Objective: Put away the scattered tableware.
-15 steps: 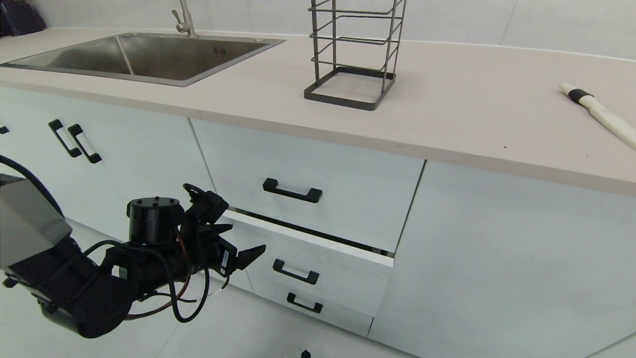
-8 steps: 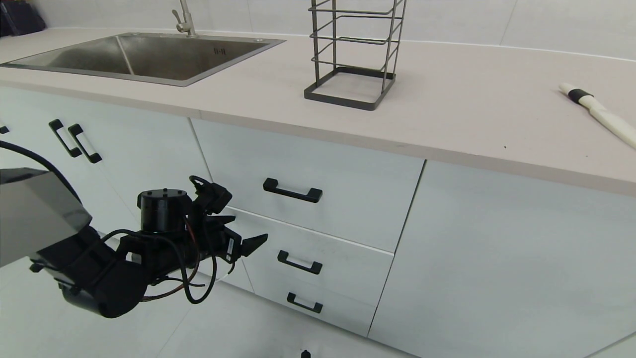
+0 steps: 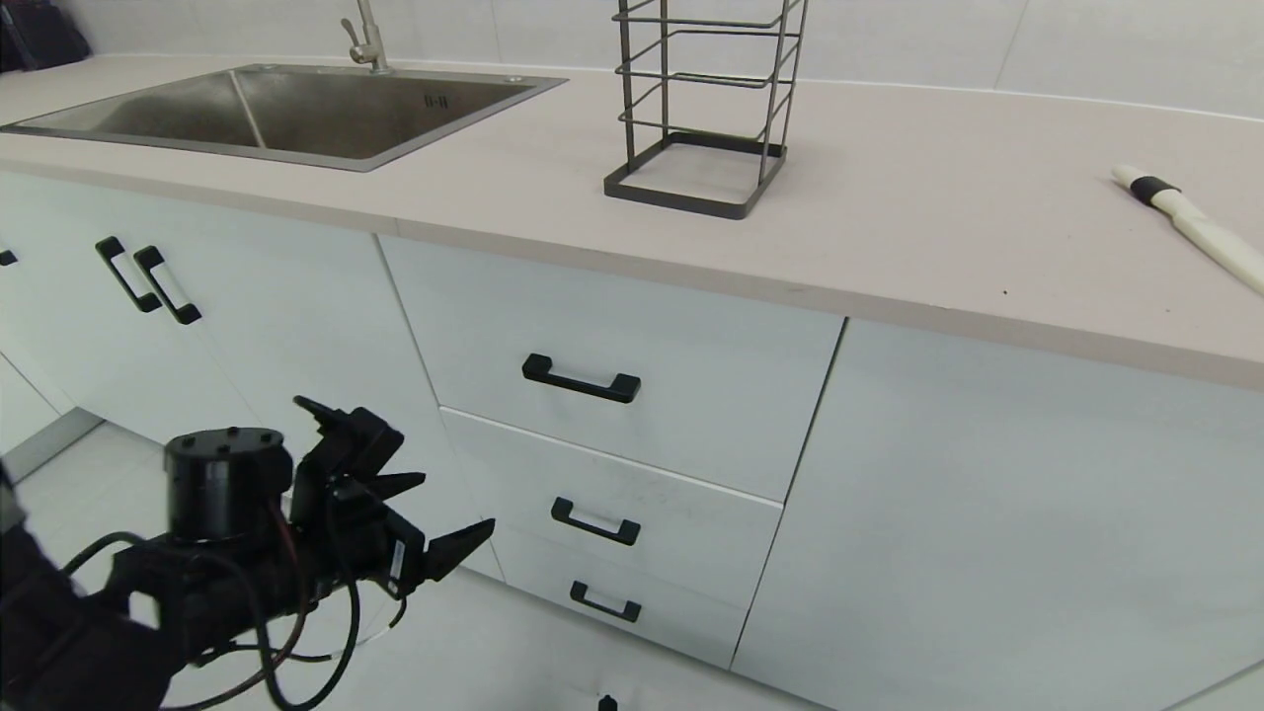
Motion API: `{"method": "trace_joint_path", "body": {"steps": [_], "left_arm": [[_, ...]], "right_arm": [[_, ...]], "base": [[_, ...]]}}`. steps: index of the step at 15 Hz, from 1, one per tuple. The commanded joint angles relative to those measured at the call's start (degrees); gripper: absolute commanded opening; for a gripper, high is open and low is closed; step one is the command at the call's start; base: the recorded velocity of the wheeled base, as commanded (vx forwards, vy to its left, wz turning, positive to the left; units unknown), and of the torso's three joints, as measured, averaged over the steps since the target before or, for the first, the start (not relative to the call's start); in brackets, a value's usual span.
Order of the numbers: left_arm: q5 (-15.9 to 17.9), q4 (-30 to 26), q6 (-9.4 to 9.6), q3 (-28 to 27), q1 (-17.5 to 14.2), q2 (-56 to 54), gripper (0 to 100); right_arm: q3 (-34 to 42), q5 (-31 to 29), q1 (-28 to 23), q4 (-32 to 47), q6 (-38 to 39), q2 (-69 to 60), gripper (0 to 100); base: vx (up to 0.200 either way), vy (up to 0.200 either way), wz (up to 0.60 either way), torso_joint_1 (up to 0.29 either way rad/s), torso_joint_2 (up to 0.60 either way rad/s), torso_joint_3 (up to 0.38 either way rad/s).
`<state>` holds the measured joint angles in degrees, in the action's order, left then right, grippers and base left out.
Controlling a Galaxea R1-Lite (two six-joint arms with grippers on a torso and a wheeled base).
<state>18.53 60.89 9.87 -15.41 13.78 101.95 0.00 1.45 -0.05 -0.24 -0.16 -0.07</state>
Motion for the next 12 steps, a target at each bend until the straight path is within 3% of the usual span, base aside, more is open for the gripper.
{"method": "trace_joint_path", "body": {"steps": [1,4,6,7,10,12], "left_arm": [[1.1,0.4,-0.03,12.1,-0.5,-21.6,100],[0.7,-1.7,-0.12,15.3,-0.6,-36.9,100],[0.5,-7.9,-0.21,15.4,-0.7,-47.6,100],[0.4,-13.7,-0.73,15.4,-1.4,-53.8,100],[0.0,-34.6,-1.79,15.1,-7.4,-75.0,100],[-1.7,-50.8,-2.14,15.4,-10.9,-89.3,100]], "right_arm": [[0.0,0.0,0.0,0.0,0.0,0.1,100],[0.0,0.0,0.0,0.0,0.0,0.1,100],[0.0,0.0,0.0,0.0,0.2,0.1,100],[0.0,0.1,0.0,0.0,0.2,0.1,100],[0.0,0.1,0.0,0.0,0.1,0.1,100],[0.0,0.1,0.0,0.0,0.2,0.1,100]], "base": [[0.0,0.0,0.0,0.0,0.0,0.0],[0.0,0.0,0.0,0.0,0.0,0.0],[0.0,0.0,0.0,0.0,0.0,0.0],[0.0,0.0,0.0,0.0,0.0,0.0],[0.0,0.0,0.0,0.0,0.0,0.0],[0.0,0.0,0.0,0.0,0.0,0.0]]}}
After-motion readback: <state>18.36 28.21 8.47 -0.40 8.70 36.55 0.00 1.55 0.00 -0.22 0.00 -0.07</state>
